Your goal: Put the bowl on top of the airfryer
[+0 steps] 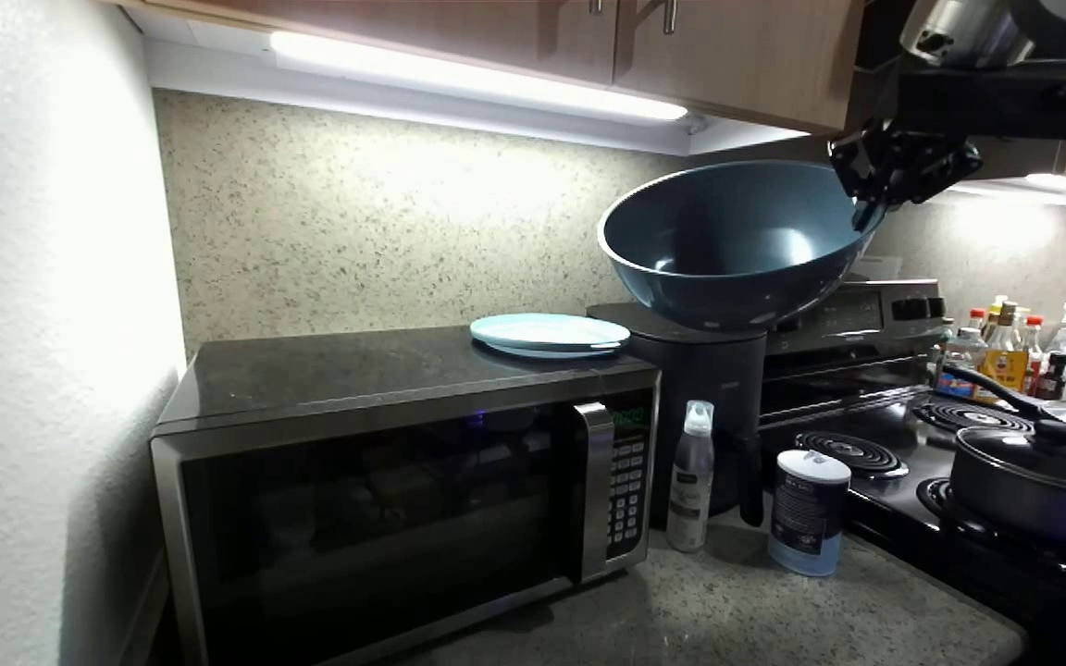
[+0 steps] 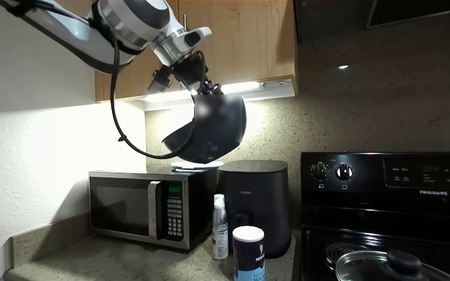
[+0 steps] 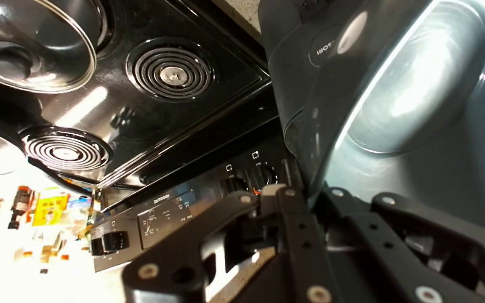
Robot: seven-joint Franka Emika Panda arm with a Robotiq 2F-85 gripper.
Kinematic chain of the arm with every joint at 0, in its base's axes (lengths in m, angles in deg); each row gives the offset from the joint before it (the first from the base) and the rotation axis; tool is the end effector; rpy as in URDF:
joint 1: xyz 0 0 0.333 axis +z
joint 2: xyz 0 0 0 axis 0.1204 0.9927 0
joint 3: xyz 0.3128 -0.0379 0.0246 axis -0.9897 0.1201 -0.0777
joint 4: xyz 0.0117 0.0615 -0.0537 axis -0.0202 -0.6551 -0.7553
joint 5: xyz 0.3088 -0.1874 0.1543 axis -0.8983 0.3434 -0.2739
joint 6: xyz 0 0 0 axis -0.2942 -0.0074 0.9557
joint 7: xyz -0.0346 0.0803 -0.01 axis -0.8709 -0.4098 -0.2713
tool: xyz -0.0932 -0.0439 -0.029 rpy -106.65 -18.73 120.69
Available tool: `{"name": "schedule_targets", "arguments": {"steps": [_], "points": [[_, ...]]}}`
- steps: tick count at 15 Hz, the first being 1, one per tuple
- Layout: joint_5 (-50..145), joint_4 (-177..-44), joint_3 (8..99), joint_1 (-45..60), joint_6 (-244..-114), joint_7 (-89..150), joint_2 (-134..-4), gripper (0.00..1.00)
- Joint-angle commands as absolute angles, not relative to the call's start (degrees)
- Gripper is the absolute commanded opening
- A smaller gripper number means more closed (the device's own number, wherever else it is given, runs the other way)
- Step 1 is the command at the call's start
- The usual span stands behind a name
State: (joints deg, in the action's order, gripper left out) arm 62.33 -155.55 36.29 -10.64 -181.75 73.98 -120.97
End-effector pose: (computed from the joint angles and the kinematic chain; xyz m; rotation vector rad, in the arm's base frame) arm 0.4145 -0.0180 0.5944 2.6092 -1.0238 1.0076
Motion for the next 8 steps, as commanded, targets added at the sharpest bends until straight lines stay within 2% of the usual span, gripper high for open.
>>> {"name": "schedule_targets", "arguments": {"steps": [1,4,8], "points": [[61.56,-155.46,38.03,-7.39,-182.88,71.11,-120.81,0.04],[58.85,-154.1,39.94,-5.98,-183.3,71.53,-119.94,0.04],[57.02,-152.25,41.96,-9.34,-182.48,77.51,-119.02,0.04]]}}
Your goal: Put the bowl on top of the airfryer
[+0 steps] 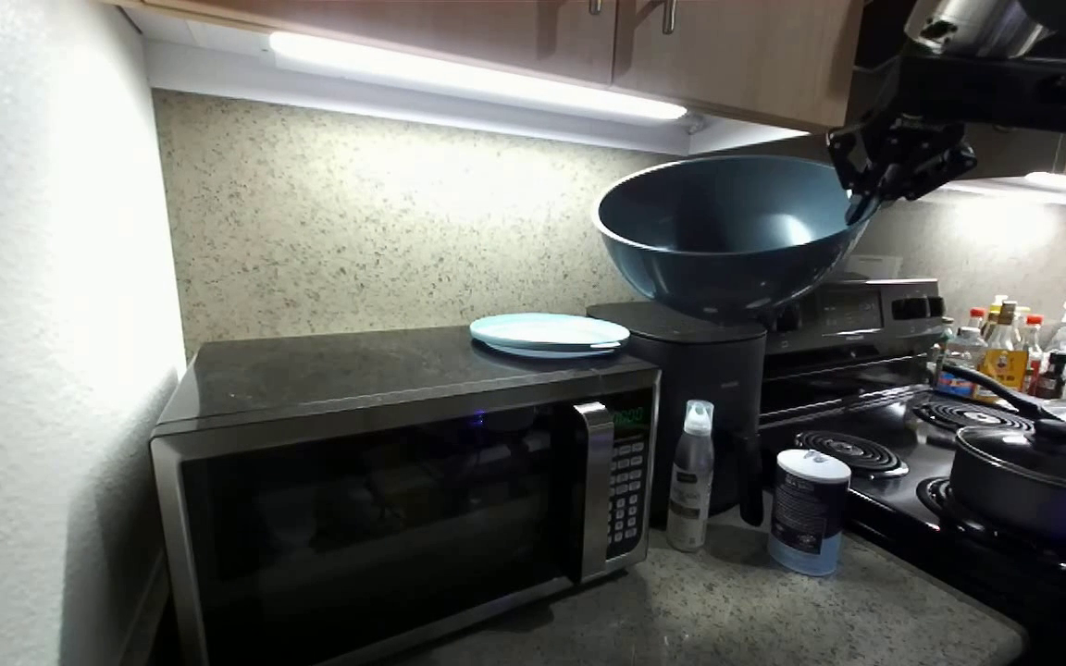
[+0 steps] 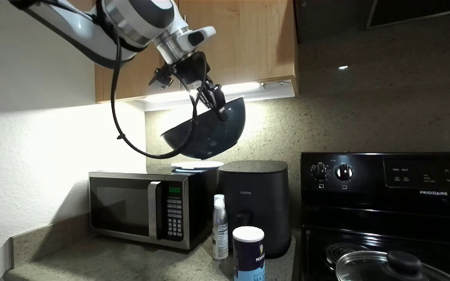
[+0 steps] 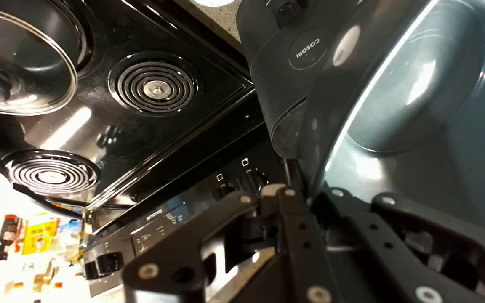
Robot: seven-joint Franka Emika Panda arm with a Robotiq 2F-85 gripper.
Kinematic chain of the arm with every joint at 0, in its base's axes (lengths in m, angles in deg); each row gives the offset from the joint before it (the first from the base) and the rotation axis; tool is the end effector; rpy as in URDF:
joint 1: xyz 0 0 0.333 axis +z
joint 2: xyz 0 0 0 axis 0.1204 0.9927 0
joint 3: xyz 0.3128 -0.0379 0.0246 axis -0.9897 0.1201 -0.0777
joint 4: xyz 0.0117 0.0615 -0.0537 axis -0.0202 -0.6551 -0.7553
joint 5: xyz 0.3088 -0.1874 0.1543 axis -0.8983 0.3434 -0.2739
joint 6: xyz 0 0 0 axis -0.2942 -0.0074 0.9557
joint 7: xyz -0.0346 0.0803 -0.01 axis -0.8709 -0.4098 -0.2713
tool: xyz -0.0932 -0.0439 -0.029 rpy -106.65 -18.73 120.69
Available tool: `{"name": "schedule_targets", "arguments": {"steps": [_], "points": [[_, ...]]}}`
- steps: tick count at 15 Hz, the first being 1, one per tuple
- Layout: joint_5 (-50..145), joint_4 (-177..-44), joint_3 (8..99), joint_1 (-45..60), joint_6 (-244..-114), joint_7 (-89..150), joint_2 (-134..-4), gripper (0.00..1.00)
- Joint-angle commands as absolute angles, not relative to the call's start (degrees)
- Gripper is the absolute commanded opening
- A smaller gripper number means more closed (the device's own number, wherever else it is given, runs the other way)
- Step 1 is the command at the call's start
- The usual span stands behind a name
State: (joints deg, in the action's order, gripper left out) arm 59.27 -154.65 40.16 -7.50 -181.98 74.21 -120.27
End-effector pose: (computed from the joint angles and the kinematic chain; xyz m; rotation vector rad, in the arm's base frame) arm 0.4157 -0.0277 0.6016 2.6659 -1.1166 1.0191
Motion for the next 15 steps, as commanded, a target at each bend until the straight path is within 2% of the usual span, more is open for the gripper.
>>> {"name": "schedule_targets", "arguments": {"steps": [1,4,5,9,15], "points": [[55.62,-151.71,43.26,-9.44,-182.29,77.81,-118.3,0.04],[49.29,-149.86,47.54,-7.9,-181.84,76.17,-114.64,0.04],[52.91,-152.59,45.48,-9.28,-181.73,76.06,-117.63,0.05],[51.13,-151.09,47.27,-8.63,-181.74,76.0,-114.5,0.05],[45.88,-150.36,49.59,-3.73,-179.75,69.85,-112.99,0.04]]}}
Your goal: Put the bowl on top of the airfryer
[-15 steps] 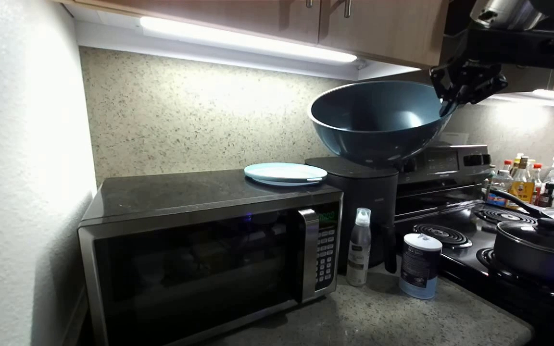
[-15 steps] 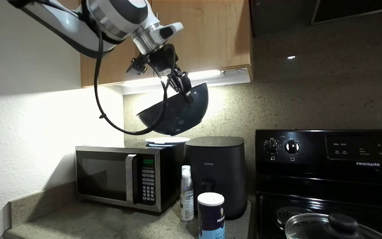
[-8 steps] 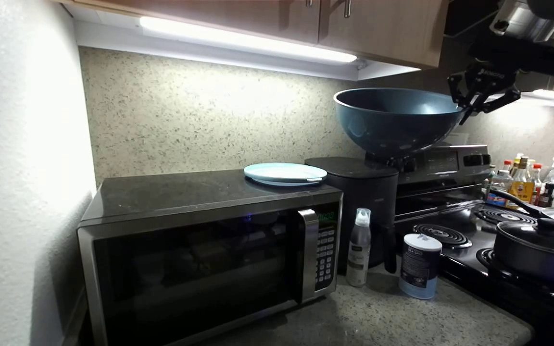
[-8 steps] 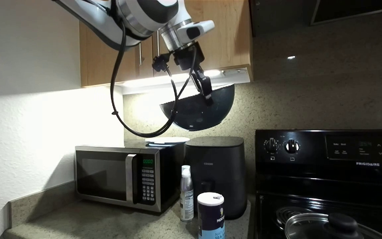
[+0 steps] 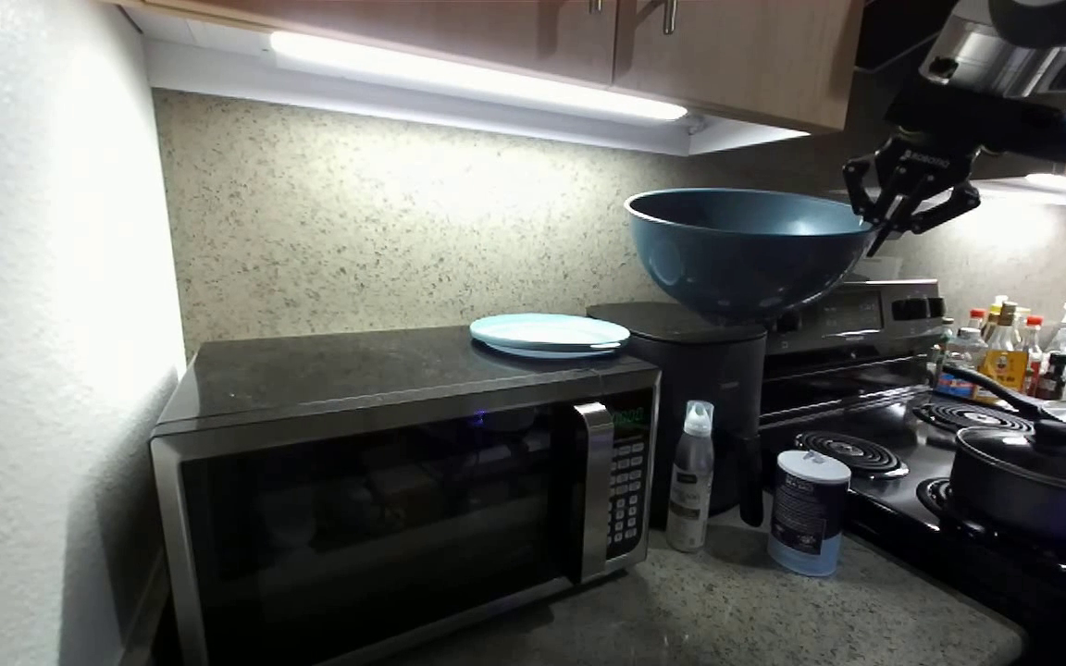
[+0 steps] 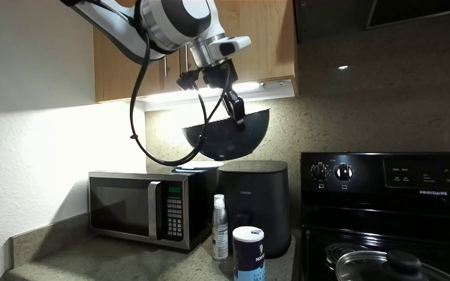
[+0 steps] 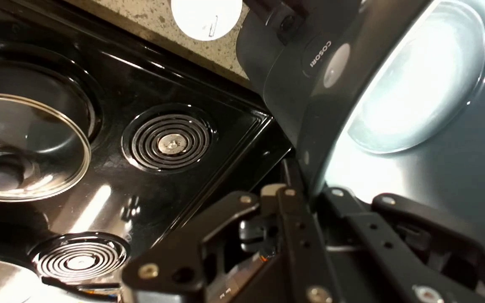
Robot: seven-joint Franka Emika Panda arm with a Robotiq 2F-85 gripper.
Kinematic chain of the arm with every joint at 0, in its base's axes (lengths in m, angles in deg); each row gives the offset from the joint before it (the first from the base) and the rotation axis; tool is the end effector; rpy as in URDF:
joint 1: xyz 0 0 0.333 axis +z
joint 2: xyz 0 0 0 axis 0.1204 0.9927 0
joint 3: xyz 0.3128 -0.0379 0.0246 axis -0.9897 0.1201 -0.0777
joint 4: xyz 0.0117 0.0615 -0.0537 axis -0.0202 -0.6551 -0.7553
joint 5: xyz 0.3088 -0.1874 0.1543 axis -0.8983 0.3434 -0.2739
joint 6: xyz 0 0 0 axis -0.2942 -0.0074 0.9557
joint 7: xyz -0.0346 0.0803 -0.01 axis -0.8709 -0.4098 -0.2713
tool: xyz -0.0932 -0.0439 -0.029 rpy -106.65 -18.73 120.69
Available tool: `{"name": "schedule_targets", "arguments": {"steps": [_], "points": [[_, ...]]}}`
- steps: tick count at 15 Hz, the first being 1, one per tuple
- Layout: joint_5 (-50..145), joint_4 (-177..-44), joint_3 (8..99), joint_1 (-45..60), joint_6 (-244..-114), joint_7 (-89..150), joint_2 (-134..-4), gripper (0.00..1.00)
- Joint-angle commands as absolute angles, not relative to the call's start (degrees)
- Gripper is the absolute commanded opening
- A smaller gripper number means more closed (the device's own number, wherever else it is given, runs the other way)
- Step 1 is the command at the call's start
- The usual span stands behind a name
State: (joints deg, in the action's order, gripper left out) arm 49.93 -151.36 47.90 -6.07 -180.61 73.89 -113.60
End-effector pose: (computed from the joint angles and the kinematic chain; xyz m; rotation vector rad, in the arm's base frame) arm 0.4377 -0.0894 0.5816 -2.6012 1.3950 -0.8181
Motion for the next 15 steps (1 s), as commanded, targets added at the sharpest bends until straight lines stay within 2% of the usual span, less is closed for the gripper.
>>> {"name": "schedule_targets", "arguments": {"steps": [1,7,15], "points": [[44.93,-150.3,49.86,-3.26,-179.64,69.05,-112.68,0.04],[46.6,-151.51,48.39,-4.63,-180.05,70.97,-111.81,0.04],[42.23,-142.1,50.55,-5.65,-177.85,77.61,-103.58,0.04]]}}
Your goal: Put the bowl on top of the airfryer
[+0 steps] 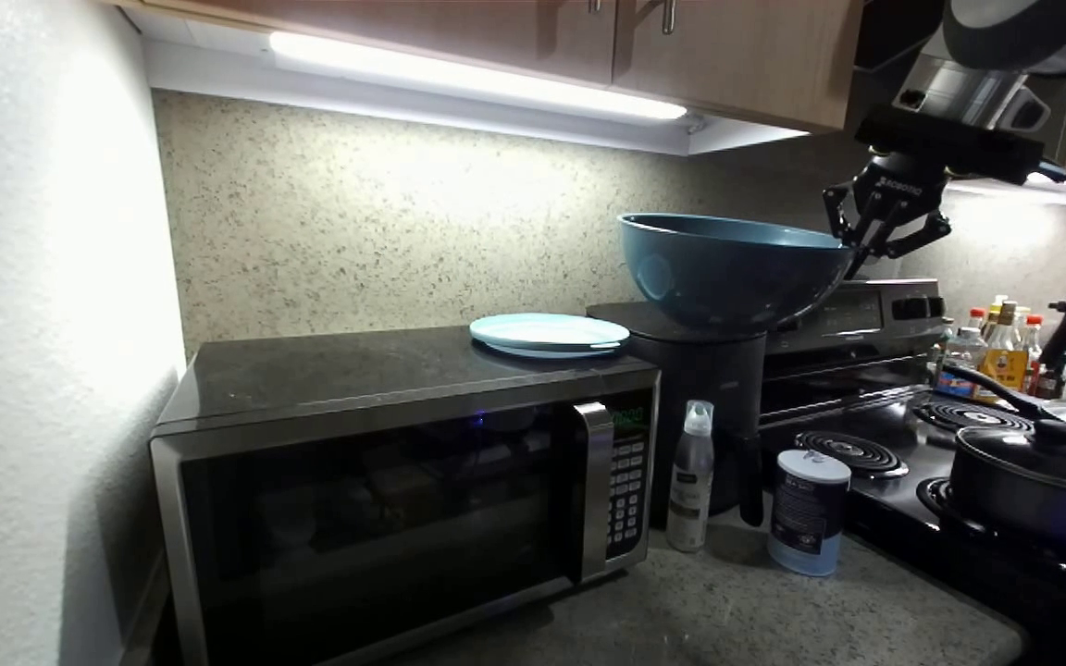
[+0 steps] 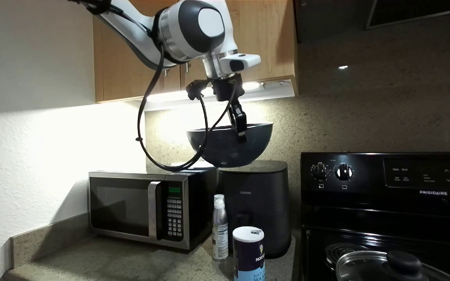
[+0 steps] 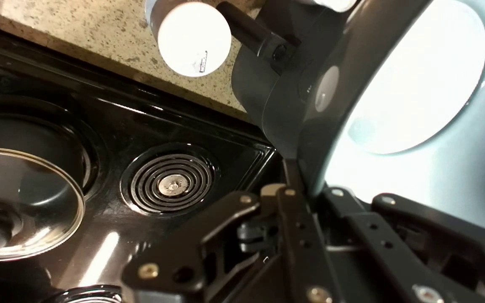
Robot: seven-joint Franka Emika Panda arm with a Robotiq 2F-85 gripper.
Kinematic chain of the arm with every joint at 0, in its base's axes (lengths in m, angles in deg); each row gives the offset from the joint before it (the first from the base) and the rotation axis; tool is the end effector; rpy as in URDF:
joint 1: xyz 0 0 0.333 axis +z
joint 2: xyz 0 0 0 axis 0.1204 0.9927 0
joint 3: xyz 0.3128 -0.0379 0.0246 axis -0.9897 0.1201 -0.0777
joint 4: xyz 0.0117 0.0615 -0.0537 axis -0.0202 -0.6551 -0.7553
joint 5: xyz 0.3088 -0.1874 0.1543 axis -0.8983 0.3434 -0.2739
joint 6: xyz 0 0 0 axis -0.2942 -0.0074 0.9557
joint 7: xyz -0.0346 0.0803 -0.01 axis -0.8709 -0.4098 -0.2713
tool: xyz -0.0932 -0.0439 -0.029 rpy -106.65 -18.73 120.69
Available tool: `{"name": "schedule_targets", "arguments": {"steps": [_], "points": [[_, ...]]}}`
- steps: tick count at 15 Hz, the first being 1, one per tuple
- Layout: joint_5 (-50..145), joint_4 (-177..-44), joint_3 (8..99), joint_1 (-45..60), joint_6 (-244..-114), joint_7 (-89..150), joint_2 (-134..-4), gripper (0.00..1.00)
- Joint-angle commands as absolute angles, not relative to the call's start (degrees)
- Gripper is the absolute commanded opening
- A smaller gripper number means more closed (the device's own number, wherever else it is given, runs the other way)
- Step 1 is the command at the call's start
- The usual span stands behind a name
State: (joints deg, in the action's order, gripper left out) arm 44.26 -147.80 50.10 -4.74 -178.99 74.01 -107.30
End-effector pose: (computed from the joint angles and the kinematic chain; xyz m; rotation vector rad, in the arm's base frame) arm 0.4652 -0.1037 0.5595 -2.5225 1.4697 -0.6511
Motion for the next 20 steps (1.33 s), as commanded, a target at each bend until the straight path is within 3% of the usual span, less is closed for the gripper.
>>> {"name": "schedule_targets", "arguments": {"steps": [1,10,20], "points": [[42.18,-140.65,50.92,-5.67,-178.1,78.55,-102.42,0.04],[44.31,-143.11,51.41,-4.58,-179.27,76.9,-101.91,0.04],[47.53,-135.83,50.86,-3.91,-177.76,79.11,-95.64,0.04]]}}
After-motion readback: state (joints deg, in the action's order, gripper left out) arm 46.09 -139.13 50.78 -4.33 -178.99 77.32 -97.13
